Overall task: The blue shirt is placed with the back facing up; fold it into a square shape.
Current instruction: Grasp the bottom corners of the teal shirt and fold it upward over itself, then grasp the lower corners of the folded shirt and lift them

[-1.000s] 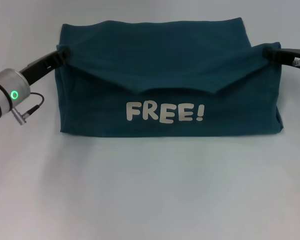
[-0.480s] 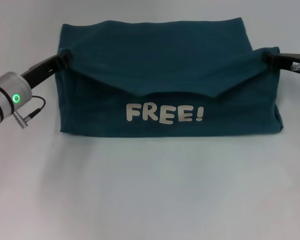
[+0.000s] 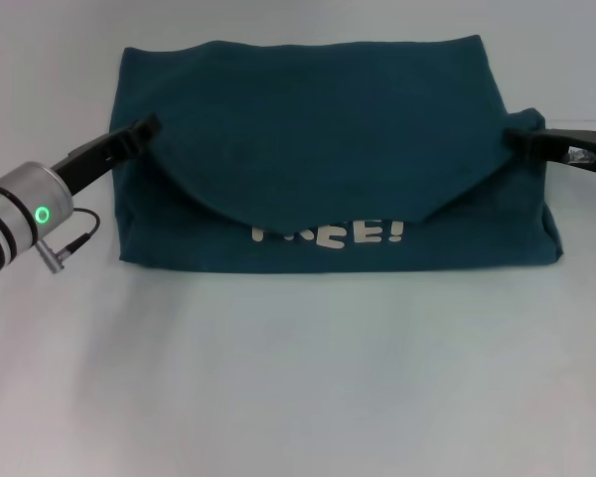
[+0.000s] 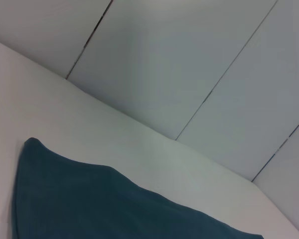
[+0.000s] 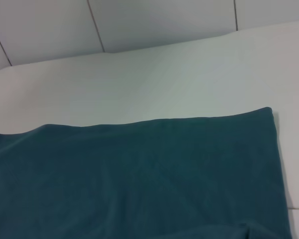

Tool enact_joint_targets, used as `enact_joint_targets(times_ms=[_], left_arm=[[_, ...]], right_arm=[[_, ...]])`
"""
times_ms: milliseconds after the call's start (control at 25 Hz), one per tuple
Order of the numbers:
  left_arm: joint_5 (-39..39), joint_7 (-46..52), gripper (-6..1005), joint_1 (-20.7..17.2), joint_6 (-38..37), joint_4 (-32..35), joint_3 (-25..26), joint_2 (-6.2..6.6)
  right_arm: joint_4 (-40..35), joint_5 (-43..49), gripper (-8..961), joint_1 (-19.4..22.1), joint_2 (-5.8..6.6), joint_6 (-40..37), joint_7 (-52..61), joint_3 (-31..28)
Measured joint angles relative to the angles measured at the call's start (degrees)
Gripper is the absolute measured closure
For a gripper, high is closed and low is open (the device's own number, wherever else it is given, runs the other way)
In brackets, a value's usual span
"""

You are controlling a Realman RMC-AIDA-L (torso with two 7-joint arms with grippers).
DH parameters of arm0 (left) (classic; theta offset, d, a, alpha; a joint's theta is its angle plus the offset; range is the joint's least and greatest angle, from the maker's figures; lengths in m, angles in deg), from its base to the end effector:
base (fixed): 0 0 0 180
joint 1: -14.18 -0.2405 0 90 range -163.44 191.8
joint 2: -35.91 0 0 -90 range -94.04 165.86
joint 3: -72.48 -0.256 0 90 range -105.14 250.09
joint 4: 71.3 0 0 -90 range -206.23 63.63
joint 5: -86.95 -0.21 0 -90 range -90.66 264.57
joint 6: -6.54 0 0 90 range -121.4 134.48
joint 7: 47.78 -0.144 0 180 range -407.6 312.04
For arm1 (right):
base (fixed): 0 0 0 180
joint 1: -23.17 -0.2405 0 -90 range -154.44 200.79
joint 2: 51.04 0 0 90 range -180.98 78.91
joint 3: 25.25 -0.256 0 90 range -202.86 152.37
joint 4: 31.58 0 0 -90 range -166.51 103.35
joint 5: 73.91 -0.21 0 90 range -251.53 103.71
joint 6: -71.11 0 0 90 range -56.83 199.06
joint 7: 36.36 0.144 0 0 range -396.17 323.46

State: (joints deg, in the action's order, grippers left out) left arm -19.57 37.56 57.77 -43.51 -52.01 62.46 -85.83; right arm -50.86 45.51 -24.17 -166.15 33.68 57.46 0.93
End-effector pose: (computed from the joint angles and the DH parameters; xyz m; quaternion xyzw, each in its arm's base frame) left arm -0.2790 0.4264 -0.0066 -0.6971 -0.4940 -0.3586 0.3760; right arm 0.2893 0.4582 0.0195 -0.7773 0.4353 0.1686 0.4218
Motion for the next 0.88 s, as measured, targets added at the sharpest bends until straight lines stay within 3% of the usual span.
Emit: enact_joint_targets(times_ms=[120,480,760,880], left_arm=[[0.0,-0.2,789,-0.3,0.0,0.0,0.0,-0.19],[3.2,0.2,450,-2.5,-4.6,0.8,0.3,0.11],[3.7,0.2,289,-4.9,-9.4,2.4,-1.4,-0.03],[3.6,0.2,270,-6.6,-11.0,3.7,-5.0,0.02]], right_arm=[[-0.3,0.1,849,0.2,-0.24,0.3,0.0,0.7],[-2.6,-0.2,520,0.6,-0.45,-1.0,0.3,3.9],[-5.3,0.0,249,1.9,-0.13,-7.9,4.2,4.1],[-7.7,0.1,258,4.0,0.17,-13.7,7.0,4.1]])
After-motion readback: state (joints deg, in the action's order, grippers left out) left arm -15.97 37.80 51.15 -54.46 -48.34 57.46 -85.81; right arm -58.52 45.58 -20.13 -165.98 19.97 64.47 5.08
